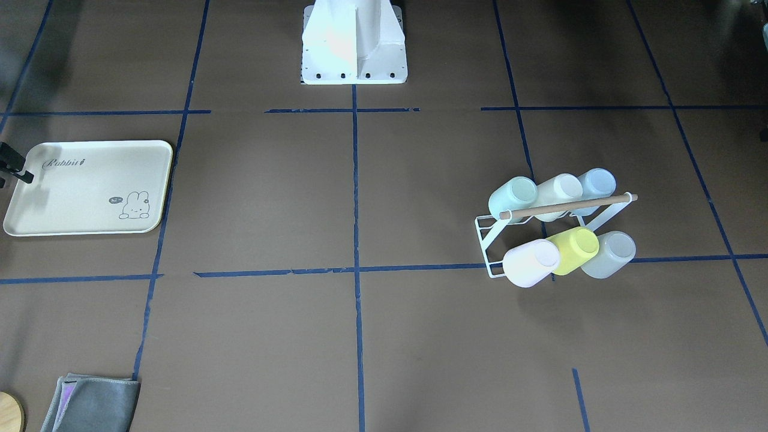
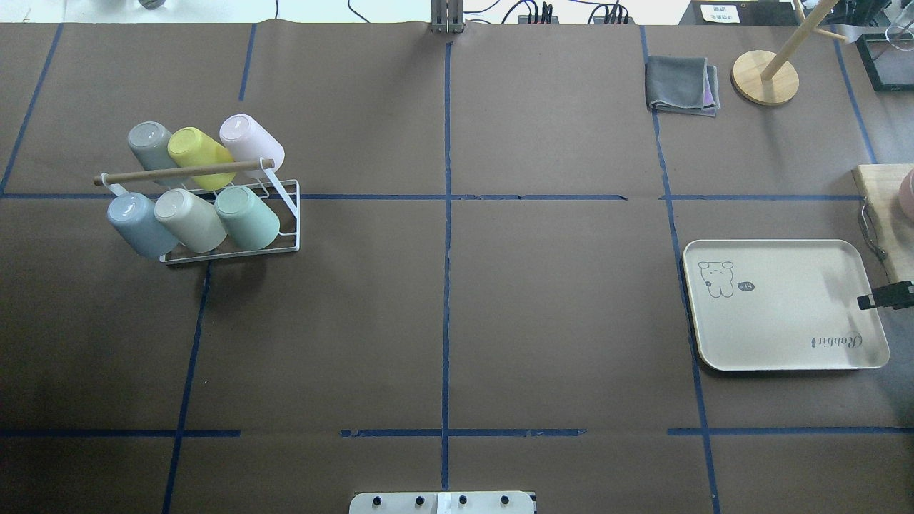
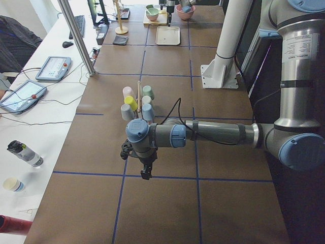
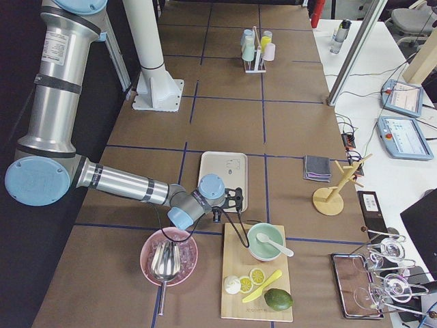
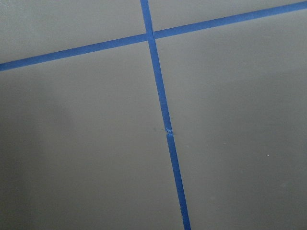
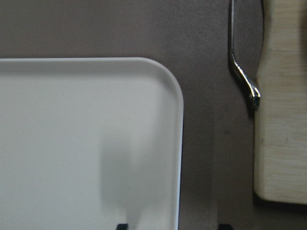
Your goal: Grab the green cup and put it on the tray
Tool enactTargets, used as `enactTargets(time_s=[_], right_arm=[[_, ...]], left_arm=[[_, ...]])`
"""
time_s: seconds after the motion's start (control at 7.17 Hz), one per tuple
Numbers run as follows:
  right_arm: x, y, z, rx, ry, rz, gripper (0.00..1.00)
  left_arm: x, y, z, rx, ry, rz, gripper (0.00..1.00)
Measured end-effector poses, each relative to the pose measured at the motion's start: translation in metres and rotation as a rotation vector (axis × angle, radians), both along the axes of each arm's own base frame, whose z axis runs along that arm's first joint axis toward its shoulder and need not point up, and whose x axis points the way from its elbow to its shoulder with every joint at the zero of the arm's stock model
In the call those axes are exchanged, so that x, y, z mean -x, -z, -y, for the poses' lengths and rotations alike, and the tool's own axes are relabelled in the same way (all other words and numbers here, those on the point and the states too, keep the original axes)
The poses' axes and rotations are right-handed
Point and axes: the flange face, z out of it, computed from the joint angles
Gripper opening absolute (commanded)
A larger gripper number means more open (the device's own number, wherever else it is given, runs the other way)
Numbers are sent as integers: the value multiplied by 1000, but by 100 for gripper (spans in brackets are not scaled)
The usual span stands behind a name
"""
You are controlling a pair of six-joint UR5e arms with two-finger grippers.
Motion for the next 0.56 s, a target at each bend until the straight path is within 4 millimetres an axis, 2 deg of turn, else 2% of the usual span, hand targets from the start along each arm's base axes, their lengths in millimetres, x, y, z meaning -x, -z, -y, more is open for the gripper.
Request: enactTargets(time_s=[0.14,0.28,0.56], right_arm=[[3,-3,-1,1,6,-6,53],[5,-5,-2,1,9,-12,38],[7,-6,-3,-1,15,-17,2]], left_arm=[[0,-1,0,1,0,0,100],[0,-1,0,2,0,0,100],[0,-3,0,6,0,0,100]])
